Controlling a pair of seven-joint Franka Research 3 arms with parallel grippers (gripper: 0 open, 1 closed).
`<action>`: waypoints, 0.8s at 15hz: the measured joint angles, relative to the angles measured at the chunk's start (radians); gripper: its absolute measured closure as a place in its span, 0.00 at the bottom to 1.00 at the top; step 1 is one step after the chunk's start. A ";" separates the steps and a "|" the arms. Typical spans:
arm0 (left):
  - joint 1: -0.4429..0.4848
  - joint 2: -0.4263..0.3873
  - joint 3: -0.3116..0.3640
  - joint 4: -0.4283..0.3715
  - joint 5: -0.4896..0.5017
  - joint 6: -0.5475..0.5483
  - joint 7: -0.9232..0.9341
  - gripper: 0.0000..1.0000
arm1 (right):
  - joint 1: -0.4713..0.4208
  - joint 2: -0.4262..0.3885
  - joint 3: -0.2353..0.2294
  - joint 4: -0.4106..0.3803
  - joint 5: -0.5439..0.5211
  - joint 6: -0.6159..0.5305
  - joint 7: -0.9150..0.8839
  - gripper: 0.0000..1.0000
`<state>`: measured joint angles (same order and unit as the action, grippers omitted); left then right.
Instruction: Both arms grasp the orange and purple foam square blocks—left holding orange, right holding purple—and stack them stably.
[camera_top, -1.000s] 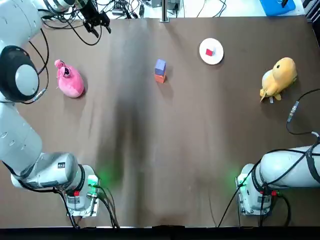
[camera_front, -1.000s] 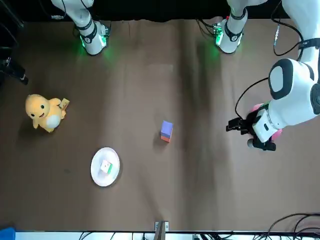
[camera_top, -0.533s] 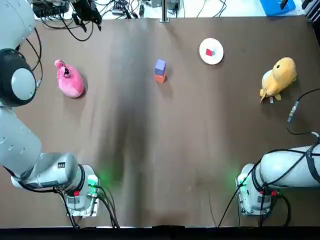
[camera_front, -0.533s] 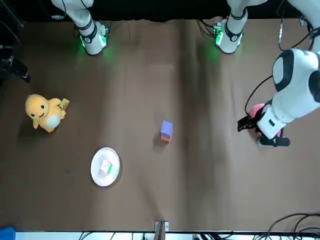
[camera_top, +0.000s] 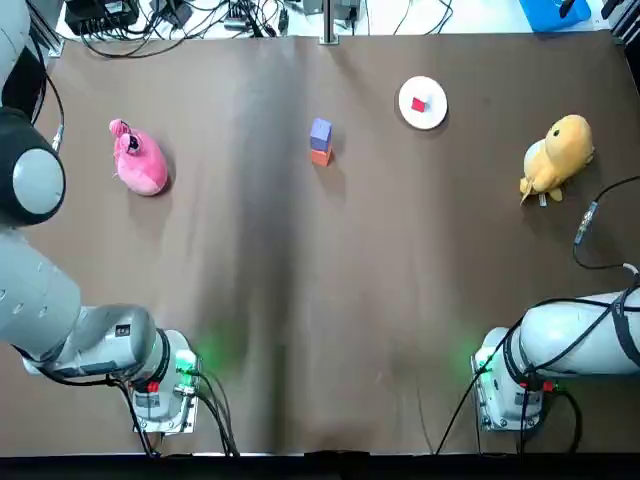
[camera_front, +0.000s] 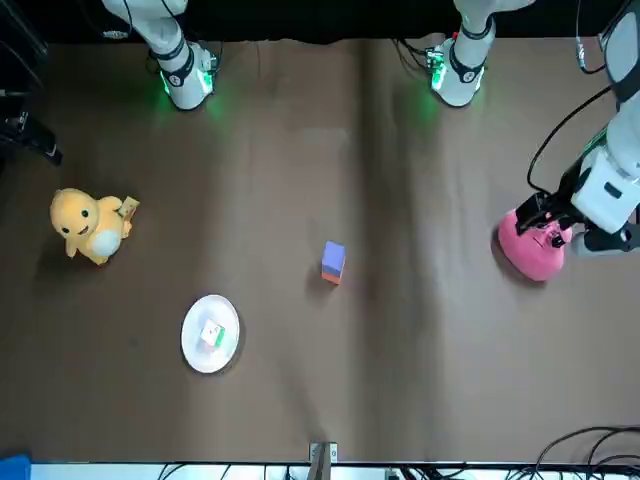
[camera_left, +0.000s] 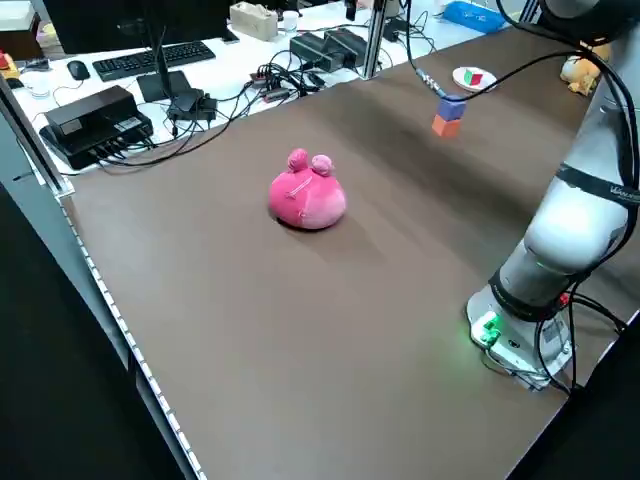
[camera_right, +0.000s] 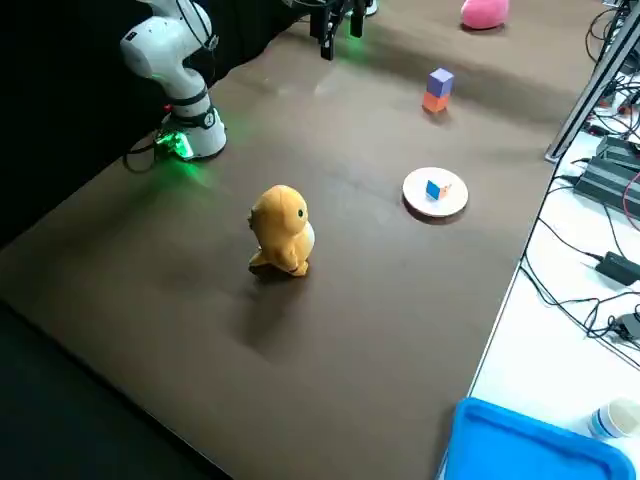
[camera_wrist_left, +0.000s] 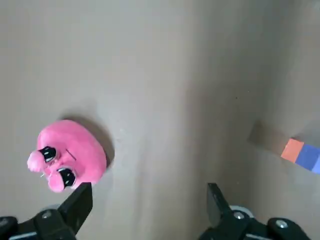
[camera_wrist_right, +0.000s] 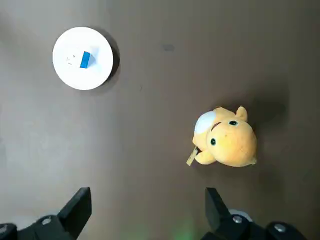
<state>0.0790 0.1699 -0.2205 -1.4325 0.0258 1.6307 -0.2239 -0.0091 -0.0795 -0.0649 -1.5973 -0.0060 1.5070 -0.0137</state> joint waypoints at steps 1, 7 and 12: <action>0.000 0.000 0.000 0.010 0.000 -0.018 0.000 0.00 | 0.000 0.000 -0.001 0.000 0.002 0.000 0.000 0.00; 0.001 -0.001 0.002 0.033 0.000 -0.062 0.000 0.00 | 0.000 0.000 -0.002 0.000 0.004 0.001 0.000 0.00; 0.001 -0.047 0.002 0.028 -0.001 -0.110 -0.004 0.00 | 0.000 0.000 -0.003 0.000 0.004 0.001 0.000 0.00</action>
<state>0.0798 0.1230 -0.2190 -1.4044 0.0245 1.5203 -0.2284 -0.0092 -0.0795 -0.0676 -1.5972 -0.0018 1.5078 -0.0136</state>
